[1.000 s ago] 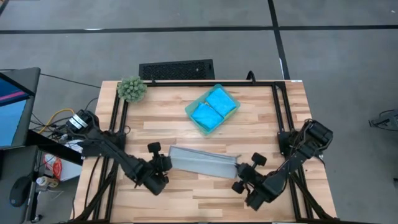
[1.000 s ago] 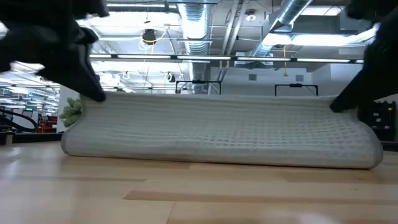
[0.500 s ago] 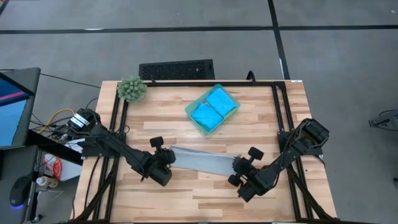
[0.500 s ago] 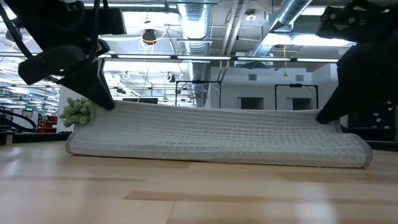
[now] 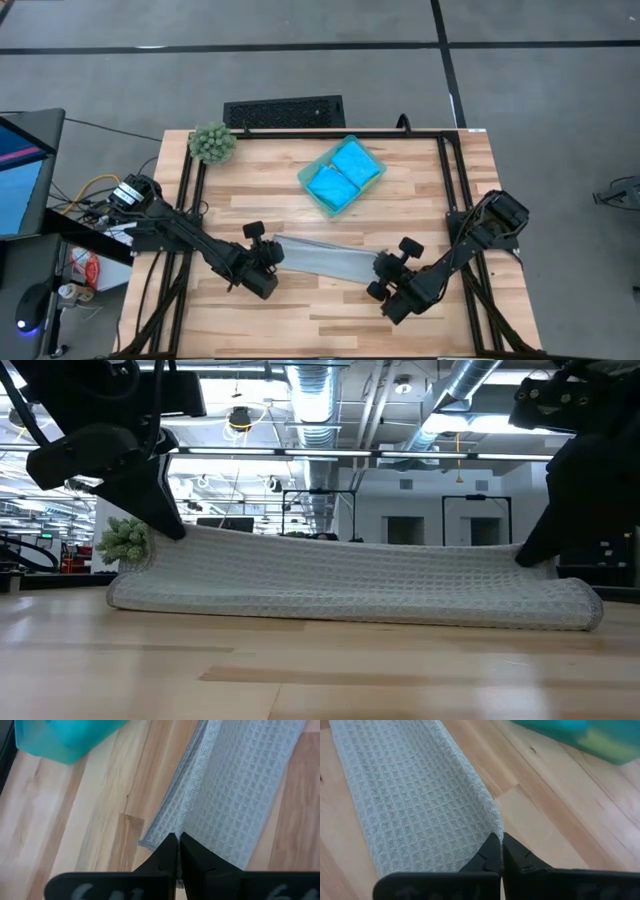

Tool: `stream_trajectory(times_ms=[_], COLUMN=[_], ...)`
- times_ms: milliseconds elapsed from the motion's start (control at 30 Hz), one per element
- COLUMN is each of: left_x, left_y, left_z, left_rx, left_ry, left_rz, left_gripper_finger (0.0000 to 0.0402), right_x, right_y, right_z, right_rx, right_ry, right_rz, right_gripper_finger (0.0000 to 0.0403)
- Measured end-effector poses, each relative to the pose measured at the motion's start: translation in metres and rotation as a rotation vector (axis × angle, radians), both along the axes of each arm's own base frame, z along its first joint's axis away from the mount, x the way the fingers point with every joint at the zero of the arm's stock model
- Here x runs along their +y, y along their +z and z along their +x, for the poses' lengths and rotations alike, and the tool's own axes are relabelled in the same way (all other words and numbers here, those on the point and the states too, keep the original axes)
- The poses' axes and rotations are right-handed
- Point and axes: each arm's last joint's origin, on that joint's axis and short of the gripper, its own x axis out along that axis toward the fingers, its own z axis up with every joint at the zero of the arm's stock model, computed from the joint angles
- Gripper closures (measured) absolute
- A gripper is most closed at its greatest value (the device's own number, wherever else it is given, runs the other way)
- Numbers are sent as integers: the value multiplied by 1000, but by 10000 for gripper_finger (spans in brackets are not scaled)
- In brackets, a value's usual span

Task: Fold microfiber towels
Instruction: Fold the gray microfiber towel

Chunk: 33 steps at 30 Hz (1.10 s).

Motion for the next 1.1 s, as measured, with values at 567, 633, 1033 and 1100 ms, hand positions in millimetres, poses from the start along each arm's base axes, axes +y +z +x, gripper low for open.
stream_trajectory(times_ms=[567, 633, 1033, 1100], left_x=[0, 0, -1, -3], left_y=[0, 0, 3, 3], left_z=[1, 1, 11, 12], left_rx=[-14, -12, -72, -89], left_ry=[17, 11, -32, -37], left_rz=[-22, -16, -32, -42], left_gripper_finger=[347, 325, 235, 235], right_x=[-16, -17, -27, -28], right_y=[-2, -2, 14, 20], right_z=[12, 13, -2, -3], right_rx=[47, 51, 64, 44], right_ry=[-80, -88, -216, -234], right_rz=[68, 73, 46, 66], right_gripper_finger=[340, 333, 254, 230])
